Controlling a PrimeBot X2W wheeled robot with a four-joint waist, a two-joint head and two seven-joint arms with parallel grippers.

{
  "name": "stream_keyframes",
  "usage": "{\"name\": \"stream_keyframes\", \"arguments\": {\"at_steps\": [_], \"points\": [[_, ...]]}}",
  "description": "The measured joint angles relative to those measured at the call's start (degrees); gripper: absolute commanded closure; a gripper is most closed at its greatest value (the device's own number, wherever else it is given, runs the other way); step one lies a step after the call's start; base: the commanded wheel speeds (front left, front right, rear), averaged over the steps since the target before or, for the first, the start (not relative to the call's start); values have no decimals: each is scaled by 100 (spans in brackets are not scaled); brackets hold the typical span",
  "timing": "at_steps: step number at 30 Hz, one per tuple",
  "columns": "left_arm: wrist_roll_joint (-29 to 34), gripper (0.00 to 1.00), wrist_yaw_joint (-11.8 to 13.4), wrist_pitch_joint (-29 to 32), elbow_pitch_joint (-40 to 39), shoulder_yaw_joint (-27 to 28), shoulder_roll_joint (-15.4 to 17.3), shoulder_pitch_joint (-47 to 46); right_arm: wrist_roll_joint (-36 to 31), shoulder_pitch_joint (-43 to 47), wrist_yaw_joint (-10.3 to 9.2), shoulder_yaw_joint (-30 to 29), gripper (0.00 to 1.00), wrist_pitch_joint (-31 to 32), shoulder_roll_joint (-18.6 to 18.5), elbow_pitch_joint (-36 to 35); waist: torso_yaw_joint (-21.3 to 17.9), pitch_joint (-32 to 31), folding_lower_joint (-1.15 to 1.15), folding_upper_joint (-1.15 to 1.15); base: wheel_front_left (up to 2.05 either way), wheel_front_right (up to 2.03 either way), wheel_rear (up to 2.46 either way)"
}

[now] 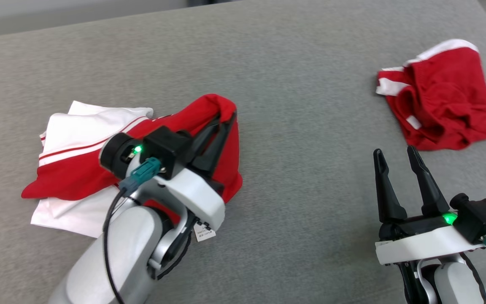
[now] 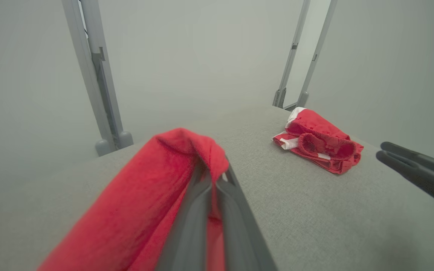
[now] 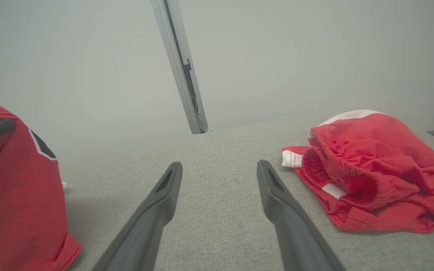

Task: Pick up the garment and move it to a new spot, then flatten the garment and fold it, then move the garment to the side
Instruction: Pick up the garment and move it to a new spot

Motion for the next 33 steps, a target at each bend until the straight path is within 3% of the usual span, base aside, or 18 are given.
{"name": "stream_keyframes", "arguments": {"at_steps": [6, 12, 13, 14, 15, 18, 24, 33], "points": [[51, 100, -172, 51, 430, -271, -240, -313, 159, -16, 0, 64, 0, -49, -2, 62, -518, 210, 0, 0, 0, 0, 0], [2, 100, -343, 45, 942, -438, -390, -369, 241, -31, 0, 70, 0, -57, -1, 80, -718, 429, 0, 0, 0, 0, 0], [-7, 91, -375, 43, 1062, -474, -404, -388, 241, -32, 0, 65, 0, -62, -1, 75, -733, 457, 0, 0, 0, 0, 0], [-43, 30, -419, 43, 1178, -492, -439, -404, 242, -32, 0, 63, 0, -63, -1, 73, -739, 475, 0, 0, 0, 0, 0], [-60, 0, -493, 42, 1272, -553, -471, -427, 242, -34, 0, 64, 0, -63, -1, 71, -728, 481, 0, 0, 0, 0, 0], [-64, 0, -606, -90, 1368, -684, -559, -455, 237, -40, 0, 33, 0, -64, 1, 60, -646, 457, 0, 0, 0, 0, 0], [55, 0, -538, -357, 999, -747, -486, -389, 120, -51, 0, -8, 0, -64, 2, 87, -337, 283, 0, 0, 0, 0, 0], [-27, 0, 238, -812, 256, 74, 30, 186, 3, -29, 0, 23, 0, -64, 4, 181, 151, -56, 0, 0, 0, 0, 0]]}}
